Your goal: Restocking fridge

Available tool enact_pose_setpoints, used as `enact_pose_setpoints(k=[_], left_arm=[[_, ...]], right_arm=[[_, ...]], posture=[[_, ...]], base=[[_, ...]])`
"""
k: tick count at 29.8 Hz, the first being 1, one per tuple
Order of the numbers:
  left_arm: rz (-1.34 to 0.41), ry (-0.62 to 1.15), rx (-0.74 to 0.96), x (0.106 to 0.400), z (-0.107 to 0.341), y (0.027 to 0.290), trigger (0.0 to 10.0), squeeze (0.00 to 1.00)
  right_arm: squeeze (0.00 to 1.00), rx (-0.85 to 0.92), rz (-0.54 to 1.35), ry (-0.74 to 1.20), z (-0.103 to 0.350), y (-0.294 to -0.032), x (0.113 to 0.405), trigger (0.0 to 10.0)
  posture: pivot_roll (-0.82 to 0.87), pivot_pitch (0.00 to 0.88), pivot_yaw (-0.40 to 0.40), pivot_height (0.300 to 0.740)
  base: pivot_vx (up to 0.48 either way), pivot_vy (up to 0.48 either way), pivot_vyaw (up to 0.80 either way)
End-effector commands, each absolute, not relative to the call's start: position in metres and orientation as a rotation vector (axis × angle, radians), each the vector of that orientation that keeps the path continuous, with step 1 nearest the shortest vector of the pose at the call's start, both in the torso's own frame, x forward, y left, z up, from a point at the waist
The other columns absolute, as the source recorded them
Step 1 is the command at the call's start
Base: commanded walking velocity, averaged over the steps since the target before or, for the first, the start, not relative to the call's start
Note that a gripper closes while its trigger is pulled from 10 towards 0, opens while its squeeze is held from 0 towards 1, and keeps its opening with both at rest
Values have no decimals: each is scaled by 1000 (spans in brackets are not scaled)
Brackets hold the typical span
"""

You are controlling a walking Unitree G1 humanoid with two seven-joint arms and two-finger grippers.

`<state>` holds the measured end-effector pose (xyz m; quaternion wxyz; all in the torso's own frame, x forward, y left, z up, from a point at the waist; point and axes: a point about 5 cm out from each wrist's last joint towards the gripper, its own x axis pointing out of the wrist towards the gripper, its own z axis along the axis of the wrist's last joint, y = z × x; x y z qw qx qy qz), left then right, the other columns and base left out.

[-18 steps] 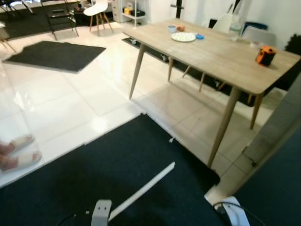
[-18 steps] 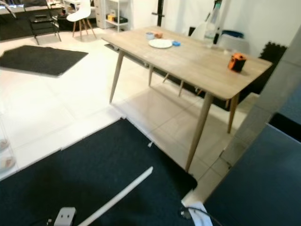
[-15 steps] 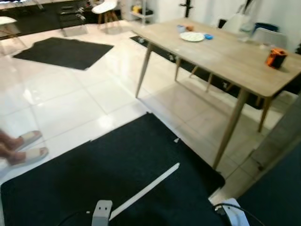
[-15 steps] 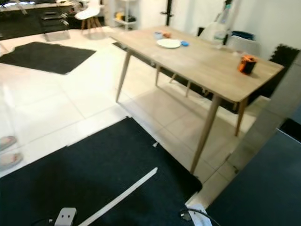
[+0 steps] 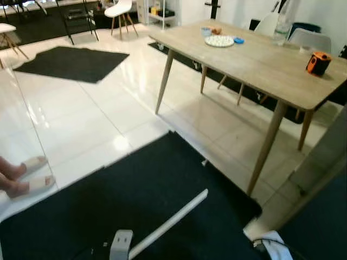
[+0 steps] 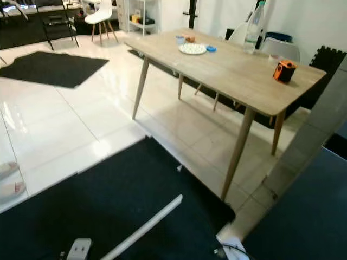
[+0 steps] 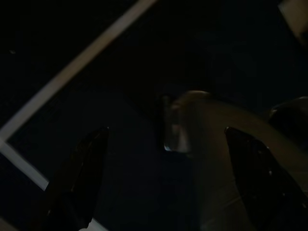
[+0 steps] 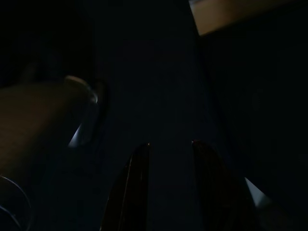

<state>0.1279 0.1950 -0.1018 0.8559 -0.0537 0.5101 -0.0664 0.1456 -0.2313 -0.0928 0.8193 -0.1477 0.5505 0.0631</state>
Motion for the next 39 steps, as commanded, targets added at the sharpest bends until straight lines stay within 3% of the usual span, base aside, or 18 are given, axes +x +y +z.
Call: enact_pose_setpoints(k=[1,34,39], left_arm=[[-148,1070,-111,130,-101,194,10000,0],[-158,1070,-105,131,-101,193,10000,0],[-156,1070,-104,131,-101,193,10000,0]], right_arm=[[0,-319,113,1177,-91,-237,146,10000],[0,-295,79,1188,-93,-237,143,10000],[0,-299,84,1192,-93,-236,142,10000]], posture=[[-5,0,-21,740],[-6,0,-19,740],[-6,0,-19,740]], base=[[368,0,0],[378,0,0],[384,0,-716]])
